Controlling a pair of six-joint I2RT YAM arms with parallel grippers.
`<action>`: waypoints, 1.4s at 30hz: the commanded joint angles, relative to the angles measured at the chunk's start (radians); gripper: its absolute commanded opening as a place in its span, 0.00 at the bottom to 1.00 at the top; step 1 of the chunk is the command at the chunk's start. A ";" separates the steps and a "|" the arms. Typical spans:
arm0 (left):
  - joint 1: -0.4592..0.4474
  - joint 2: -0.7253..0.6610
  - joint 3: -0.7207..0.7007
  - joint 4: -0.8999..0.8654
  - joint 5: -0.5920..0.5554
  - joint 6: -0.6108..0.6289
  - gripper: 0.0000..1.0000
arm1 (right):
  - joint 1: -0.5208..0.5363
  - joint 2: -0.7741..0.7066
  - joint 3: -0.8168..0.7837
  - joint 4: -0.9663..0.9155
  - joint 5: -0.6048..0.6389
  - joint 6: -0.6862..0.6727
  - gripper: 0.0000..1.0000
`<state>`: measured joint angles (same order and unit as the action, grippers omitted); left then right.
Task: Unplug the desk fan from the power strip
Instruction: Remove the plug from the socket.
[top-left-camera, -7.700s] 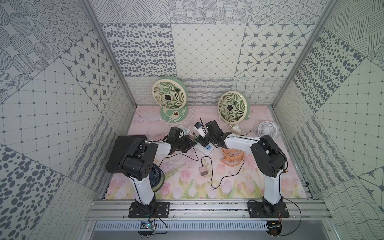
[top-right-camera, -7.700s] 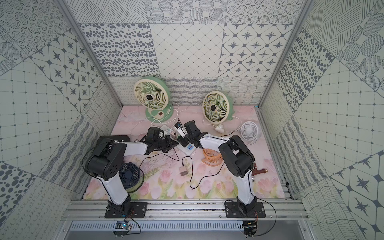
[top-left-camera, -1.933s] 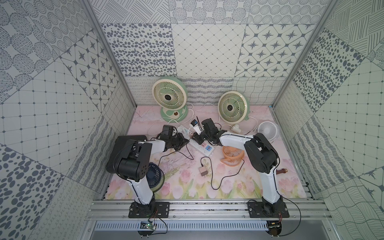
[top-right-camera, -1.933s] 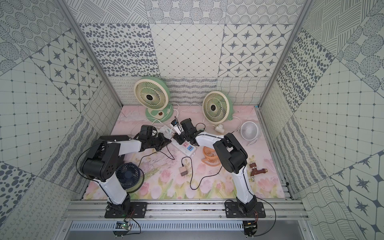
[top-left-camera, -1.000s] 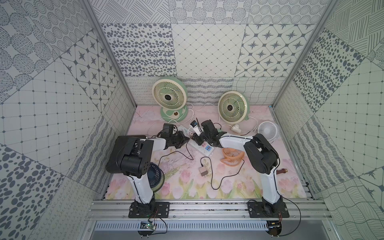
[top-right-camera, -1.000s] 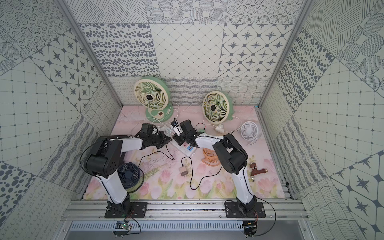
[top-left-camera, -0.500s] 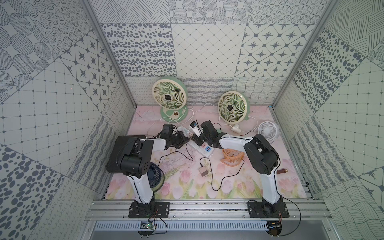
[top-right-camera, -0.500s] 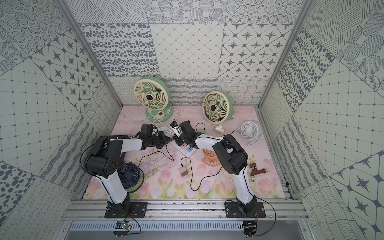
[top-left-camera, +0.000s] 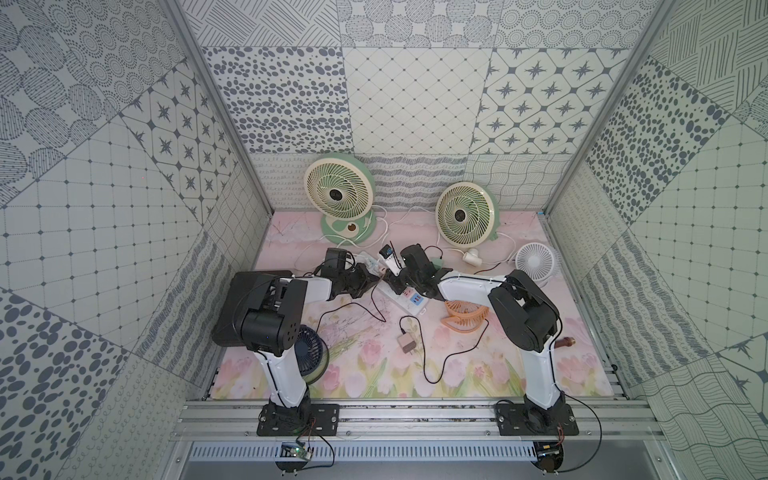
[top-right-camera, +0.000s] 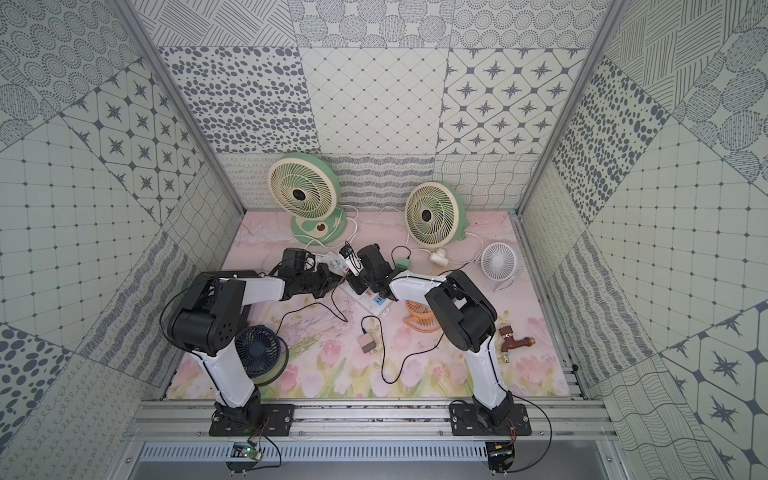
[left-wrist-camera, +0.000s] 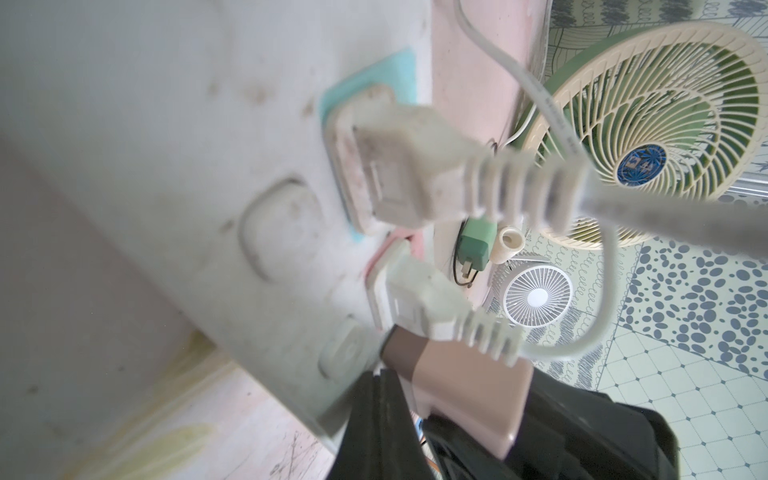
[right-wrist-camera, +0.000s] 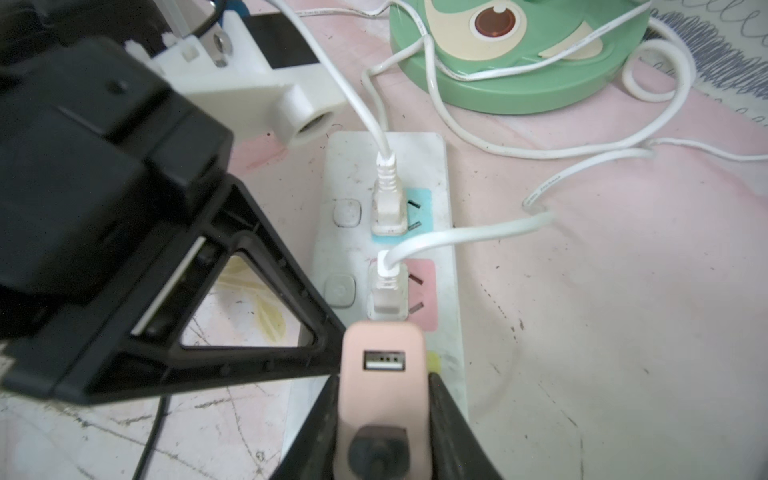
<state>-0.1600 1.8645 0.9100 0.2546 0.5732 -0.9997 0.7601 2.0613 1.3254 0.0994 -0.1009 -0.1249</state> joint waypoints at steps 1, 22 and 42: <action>0.005 0.011 -0.007 -0.079 -0.026 0.022 0.00 | 0.021 -0.053 -0.007 0.035 -0.008 0.012 0.19; 0.010 0.002 -0.017 -0.080 -0.020 0.023 0.00 | -0.017 -0.090 -0.036 0.092 -0.069 0.080 0.18; 0.019 -0.006 -0.002 -0.102 -0.021 0.041 0.00 | 0.004 -0.081 -0.020 0.079 -0.009 0.106 0.17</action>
<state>-0.1471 1.8622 0.9062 0.2470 0.5900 -0.9878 0.7761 2.0274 1.2831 0.1165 -0.0593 -0.0746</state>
